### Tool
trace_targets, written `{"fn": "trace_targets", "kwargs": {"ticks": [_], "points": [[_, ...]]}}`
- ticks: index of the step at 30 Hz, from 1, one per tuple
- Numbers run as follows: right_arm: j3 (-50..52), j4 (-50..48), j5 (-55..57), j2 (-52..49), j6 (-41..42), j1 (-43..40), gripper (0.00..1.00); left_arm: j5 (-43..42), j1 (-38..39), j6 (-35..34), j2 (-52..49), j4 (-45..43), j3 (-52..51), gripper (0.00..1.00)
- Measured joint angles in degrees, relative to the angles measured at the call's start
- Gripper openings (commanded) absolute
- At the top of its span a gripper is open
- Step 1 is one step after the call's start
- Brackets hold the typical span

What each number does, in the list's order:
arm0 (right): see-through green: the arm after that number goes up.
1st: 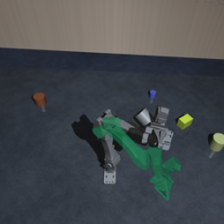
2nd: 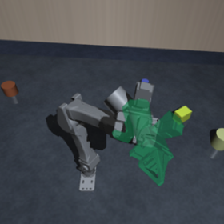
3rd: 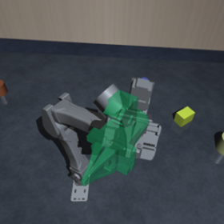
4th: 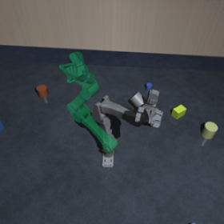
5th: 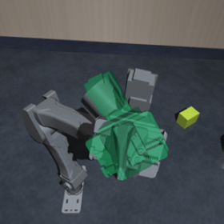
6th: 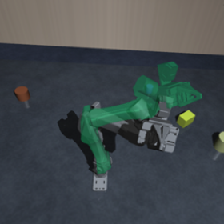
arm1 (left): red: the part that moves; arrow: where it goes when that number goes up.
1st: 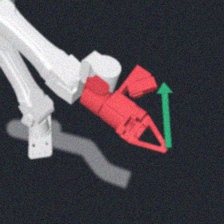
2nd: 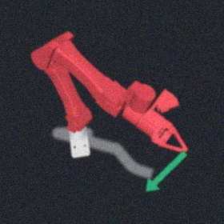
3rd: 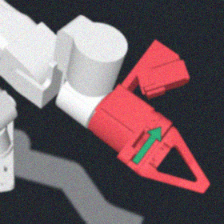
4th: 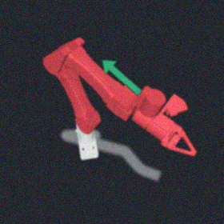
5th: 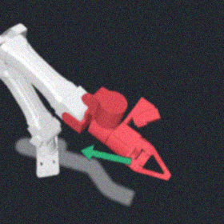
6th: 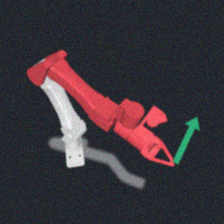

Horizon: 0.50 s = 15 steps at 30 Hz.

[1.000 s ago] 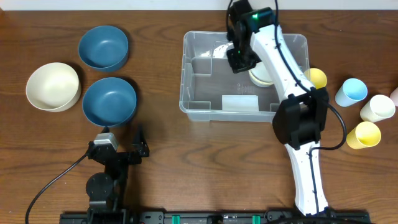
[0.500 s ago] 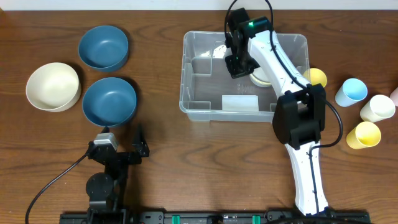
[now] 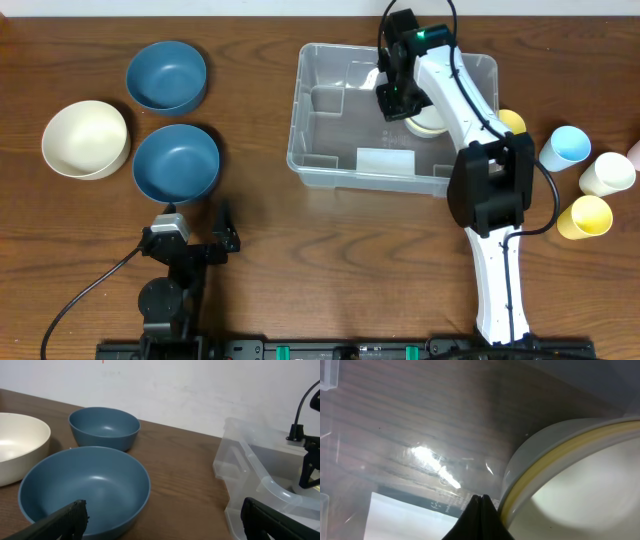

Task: Pack container

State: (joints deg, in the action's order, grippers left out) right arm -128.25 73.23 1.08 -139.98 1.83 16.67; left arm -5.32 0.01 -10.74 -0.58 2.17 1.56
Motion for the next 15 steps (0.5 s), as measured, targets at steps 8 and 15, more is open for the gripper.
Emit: {"fn": "trace_targets", "kwargs": {"ticks": [8, 15], "points": [[0.0, 0.0, -2.1, 0.5, -1.5, 1.9, 0.01, 0.0, 0.0, 0.0, 0.0, 0.0, 0.0, 0.98], [0.0, 1.6, -5.0, 6.2, -2.5, 8.5, 0.01, 0.0, 0.0, 0.0, 0.0, 0.0, 0.0, 0.98]]}}
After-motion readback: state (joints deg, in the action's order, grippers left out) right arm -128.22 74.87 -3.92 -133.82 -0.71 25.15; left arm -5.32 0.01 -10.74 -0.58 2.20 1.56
